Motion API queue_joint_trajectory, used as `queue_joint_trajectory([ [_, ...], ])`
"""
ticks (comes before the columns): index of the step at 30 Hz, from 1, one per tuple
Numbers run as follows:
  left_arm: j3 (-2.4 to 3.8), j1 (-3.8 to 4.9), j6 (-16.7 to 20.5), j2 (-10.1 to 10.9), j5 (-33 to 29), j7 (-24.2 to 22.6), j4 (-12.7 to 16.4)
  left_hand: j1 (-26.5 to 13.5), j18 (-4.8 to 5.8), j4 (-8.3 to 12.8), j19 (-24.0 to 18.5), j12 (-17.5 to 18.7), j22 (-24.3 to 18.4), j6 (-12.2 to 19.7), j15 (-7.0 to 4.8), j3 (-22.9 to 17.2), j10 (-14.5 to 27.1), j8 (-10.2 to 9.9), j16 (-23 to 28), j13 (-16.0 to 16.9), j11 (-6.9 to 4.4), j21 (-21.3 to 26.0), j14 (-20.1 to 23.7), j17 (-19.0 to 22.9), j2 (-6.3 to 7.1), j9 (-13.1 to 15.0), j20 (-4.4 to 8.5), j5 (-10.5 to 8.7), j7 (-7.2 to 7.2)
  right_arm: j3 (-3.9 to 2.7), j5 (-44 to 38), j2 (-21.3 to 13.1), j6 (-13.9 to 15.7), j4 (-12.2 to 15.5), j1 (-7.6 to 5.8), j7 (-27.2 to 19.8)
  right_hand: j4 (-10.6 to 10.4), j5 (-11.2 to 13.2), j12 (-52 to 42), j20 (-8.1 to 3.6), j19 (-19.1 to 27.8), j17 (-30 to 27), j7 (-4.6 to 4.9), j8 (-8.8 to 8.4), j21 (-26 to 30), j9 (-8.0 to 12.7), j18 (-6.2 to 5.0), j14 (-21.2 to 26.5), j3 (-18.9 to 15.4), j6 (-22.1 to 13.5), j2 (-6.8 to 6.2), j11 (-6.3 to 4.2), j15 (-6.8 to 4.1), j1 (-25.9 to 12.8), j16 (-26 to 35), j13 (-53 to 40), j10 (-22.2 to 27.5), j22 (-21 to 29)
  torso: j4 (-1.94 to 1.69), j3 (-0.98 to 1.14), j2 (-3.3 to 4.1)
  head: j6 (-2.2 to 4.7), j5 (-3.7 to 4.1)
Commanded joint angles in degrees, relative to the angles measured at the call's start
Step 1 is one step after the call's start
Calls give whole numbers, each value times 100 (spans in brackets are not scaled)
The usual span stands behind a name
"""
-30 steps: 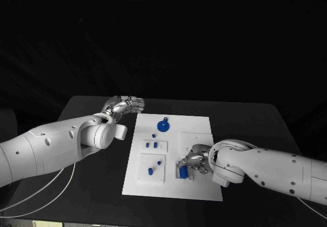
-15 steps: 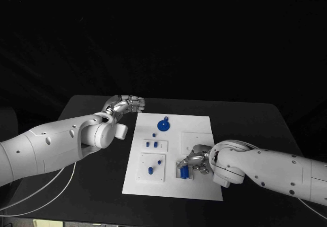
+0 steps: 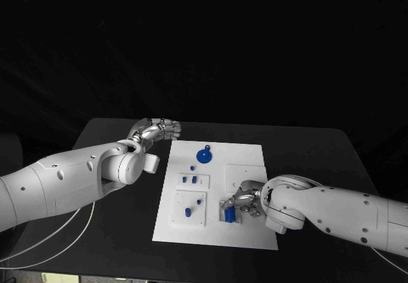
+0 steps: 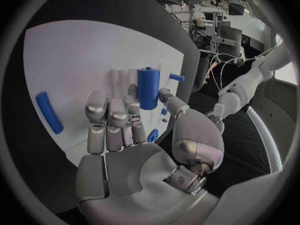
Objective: Assemble the parts on the task board
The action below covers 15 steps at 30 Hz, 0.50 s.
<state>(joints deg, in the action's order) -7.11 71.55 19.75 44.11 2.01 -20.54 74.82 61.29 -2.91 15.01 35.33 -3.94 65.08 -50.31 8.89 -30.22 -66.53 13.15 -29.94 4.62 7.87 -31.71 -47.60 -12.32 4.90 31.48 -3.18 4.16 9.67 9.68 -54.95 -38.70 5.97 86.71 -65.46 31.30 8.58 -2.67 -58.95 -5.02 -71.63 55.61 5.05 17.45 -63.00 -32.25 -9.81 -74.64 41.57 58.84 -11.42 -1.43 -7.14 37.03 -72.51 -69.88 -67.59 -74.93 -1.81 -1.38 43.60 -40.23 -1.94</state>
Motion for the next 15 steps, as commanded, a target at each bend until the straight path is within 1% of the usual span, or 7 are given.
queue_joint_trajectory([
  [1, 4, 5, -69, -4, -21, -32, 13, -49, -110, -39, 2, -24, 7, 43, 33, 10, 8, 21, 34, -8, 22, 28, -18, -6, -11, -9, -23, -39, 5, 21, -24, 27, 21, -1, 34, -13, -12, -14, 33, -28, 8, 11, -6, -21, 3, 2, -519, -5, -84, -51, -49, 2, -39, -28, 24, -12, 46, -58, -2, 2, 1, 4, -1],
  [7, 4, 5, -69, -2, -21, -31, 15, -50, -111, -41, 2, -24, 8, 43, 33, 10, 9, 22, 36, -9, 23, 29, -18, -8, -11, -10, -24, -39, 6, 21, -20, 14, 1, 9, 34, -58, -30, -14, 40, -40, 36, 27, -10, -26, 11, -18, -519, 2, -388, -63, -69, -1, -42, -213, 33, -25, 58, -63, -2, -1, 1, 11, 1],
  [9, 4, 5, -69, -1, -21, -32, 14, -50, -111, -41, 2, -24, 9, 44, 33, 9, 9, 22, 36, -9, 23, 29, -18, -8, -10, -10, -24, -39, 6, 21, -8, 10, 0, 15, 34, -71, 2, -12, 43, -50, 49, 34, -16, -28, 12, -26, -519, 6, -495, -67, -57, -2, -47, -255, 34, -30, 63, -67, -2, -1, 1, 11, 1],
  [12, 4, 5, -67, 0, -21, -30, 15, -49, -111, -41, 1, -24, 9, 44, 34, 9, 9, 23, 37, -10, 23, 30, -18, -9, -10, -10, -24, -39, 6, 21, -7, 0, 4, 22, 34, -80, 120, -16, 49, -69, 82, 47, -19, -33, 16, -40, -519, 16, -743, -74, -9, -10, -52, -353, 39, -39, 72, -75, -2, 0, 0, 11, -1],
  [15, 4, 5, -68, 1, -20, -30, 15, -48, -111, -41, 1, -24, 10, 44, 34, 9, 9, 23, 38, -10, 23, 30, -18, -9, -10, -11, -24, -39, 6, 21, -7, -9, 6, 23, 34, -93, 208, -14, 55, -84, 99, 55, -23, -38, 22, -47, -519, 21, -864, -77, 35, -12, -57, -387, 45, -44, 77, -75, -1, 0, 0, 10, -3],
])
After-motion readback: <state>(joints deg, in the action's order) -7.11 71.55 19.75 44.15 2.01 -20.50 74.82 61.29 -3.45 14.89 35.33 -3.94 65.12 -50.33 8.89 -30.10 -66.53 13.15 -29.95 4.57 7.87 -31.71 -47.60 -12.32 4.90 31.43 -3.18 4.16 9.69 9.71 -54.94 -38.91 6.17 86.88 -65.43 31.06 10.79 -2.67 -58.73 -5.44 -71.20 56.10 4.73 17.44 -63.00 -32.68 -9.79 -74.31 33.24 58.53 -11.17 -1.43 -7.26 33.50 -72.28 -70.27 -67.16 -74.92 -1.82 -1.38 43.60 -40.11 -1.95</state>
